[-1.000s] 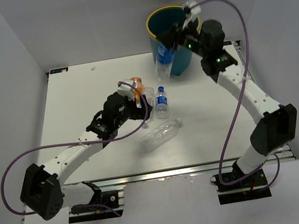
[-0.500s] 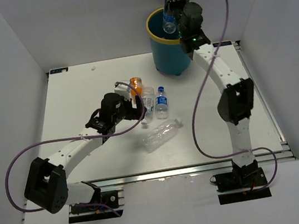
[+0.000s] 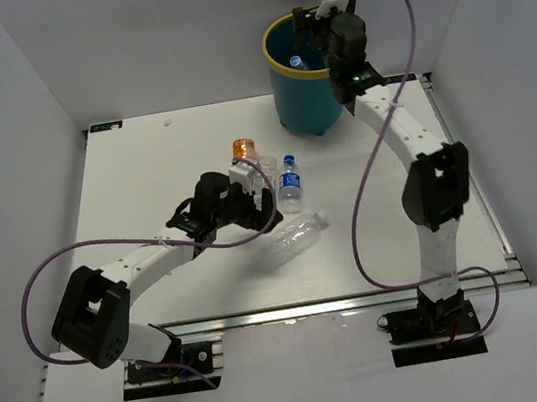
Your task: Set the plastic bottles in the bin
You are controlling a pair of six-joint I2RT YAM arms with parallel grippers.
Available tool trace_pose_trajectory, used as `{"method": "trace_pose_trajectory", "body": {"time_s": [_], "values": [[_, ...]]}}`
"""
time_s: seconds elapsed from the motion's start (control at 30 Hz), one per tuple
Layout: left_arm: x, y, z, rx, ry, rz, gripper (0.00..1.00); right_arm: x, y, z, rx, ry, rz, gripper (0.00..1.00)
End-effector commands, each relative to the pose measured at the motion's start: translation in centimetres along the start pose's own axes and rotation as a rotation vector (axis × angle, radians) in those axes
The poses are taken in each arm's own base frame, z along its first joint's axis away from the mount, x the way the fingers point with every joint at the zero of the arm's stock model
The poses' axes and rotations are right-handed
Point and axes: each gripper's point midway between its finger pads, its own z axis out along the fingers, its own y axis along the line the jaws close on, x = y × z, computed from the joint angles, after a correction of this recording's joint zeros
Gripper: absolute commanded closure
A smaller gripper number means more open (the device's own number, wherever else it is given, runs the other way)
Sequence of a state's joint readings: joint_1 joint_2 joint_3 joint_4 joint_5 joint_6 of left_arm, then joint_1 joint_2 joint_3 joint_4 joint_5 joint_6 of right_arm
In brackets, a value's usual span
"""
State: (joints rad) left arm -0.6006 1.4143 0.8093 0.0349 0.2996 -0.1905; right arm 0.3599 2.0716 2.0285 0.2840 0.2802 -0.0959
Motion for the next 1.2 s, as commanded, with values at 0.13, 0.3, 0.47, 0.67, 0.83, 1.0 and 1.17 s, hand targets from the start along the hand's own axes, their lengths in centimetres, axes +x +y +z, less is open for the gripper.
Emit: {"method": "trace_pose_trajectory", "body": {"time_s": [0.13, 0.3, 0.47, 0.67, 0.83, 1.0, 1.17], "values": [[3.6, -4.8, 0.6, 0.108, 0.089, 0.107, 0.02, -9.5, -1.4, -7.9, -0.051, -0.111, 0.109, 0.11], [6.3, -4.6, 1.8, 0.053, 0.163, 0.099, 0.02, -6.1, -0.5, -12.8, -0.123, 0.020, 0.175, 0.11], [8.6, -3.1, 3.5, -0.061, 0.254, 0.107, 0.02, -6.1, 0.0, -19.9, -0.220, -0.001, 0.265, 0.11], [8.6, -3.8, 3.8, -0.085, 0.265, 0.131, 0.34, -2.7, -0.3, -25.3, -0.233, 0.043, 0.321, 0.11], [4.9, -6.3, 1.4, -0.016, 0.115, 0.155, 0.51, 1.1, 0.3, -27.4, -0.253, 0.162, 0.355, 0.11], [2.1, -8.0, -1.6, 0.059, -0.056, 0.172, 0.54, 4.7, 5.4, -30.7, -0.548, 0.260, 0.412, 0.11], [-0.7, -8.3, -3.1, 0.039, -0.138, 0.151, 0.54, 5.0, 9.3, -33.0, -0.809, 0.280, 0.498, 0.11]]}}
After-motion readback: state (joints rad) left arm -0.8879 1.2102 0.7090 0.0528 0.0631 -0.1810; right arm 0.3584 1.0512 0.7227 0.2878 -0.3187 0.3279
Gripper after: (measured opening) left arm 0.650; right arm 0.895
